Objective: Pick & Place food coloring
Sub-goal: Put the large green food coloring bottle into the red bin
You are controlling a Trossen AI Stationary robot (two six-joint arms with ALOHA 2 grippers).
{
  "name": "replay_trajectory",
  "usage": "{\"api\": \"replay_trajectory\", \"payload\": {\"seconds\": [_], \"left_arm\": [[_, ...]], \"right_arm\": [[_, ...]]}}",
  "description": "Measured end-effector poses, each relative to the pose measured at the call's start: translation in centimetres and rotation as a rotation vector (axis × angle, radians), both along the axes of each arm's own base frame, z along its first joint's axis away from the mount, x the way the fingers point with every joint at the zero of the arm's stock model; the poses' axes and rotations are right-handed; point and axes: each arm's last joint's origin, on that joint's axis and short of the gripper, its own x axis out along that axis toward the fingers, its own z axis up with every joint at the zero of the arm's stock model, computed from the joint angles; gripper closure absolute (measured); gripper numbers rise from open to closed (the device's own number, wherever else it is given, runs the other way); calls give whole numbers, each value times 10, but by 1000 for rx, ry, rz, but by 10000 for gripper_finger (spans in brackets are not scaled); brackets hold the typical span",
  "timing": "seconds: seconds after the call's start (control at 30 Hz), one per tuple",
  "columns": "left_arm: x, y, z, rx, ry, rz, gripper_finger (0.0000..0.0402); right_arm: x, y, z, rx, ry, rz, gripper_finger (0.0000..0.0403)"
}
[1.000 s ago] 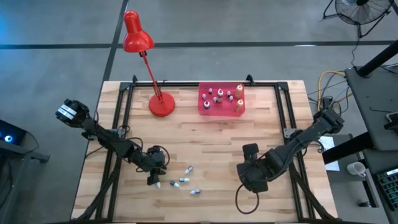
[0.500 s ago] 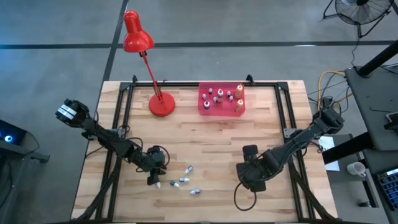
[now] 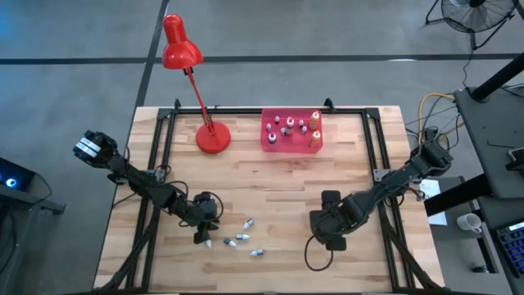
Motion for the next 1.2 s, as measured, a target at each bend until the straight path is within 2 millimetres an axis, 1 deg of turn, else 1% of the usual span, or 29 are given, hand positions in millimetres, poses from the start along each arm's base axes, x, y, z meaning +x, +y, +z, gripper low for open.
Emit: {"api": "replay_trajectory", "payload": {"seconds": [0.33,0.63,0.73,0.83,0.93,1.03,1.13,1.2], "left_arm": [[0,0,0,0,0,0,296],[0,0,0,0,0,0,296],[0,0,0,0,0,0,296],[0,0,0,0,0,0,296],[0,0,0,0,0,0,296],[0,0,0,0,0,0,296],[0,0,0,0,0,0,296],[0,0,0,0,0,1,296]], "right_arm": [[2,2,5,24,-8,-2,215],[2,1,4,22,-6,-5,239],[2,-2,5,16,5,-12,255],[5,-6,7,21,2,-40,279],[14,-17,19,31,-10,-110,301],[25,-38,39,33,-13,-203,305],[36,-70,62,22,-30,-321,305],[43,-97,77,-6,-58,-416,305]]}}
